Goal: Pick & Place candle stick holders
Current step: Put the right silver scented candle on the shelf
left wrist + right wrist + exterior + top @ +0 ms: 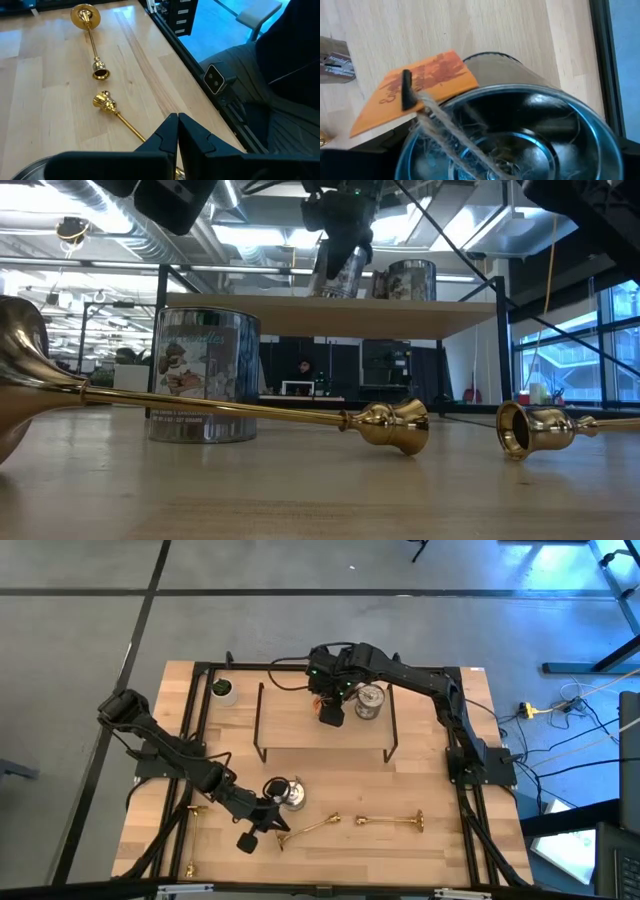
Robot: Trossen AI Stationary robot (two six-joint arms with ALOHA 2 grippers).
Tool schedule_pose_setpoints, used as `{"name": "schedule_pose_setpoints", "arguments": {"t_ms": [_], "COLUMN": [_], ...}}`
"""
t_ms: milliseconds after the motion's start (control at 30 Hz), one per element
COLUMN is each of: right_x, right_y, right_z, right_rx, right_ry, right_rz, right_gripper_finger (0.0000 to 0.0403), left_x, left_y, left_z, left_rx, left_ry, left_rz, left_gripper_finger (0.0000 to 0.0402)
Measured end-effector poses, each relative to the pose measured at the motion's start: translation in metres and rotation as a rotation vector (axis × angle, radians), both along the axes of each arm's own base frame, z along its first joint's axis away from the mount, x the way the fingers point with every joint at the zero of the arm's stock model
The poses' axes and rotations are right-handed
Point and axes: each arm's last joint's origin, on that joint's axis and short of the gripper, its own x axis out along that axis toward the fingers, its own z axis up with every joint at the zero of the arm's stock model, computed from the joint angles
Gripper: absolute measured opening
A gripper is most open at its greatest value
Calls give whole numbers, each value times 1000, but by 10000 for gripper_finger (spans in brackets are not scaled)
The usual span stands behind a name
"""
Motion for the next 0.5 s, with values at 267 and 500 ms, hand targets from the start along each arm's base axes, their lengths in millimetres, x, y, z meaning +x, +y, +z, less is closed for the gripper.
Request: {"name": "schedule_pose_setpoints", "arguments": {"t_ms": [267,500], "right_x": [3,3], "right_y": [2,2], "right_z": [1,1], "right_rx": [-68,-68], "right_ry": [-14,-13], "right_rz": [22,24], "right_gripper_finger": [363,364], "left_x": [0,-2], "left_y": [0,-3], "left_z": [0,0], "left_rx": [-11,-12], "left_ry": [4,3], "left_rz": [7,1], "left_gripper_finger": [6,6]}}
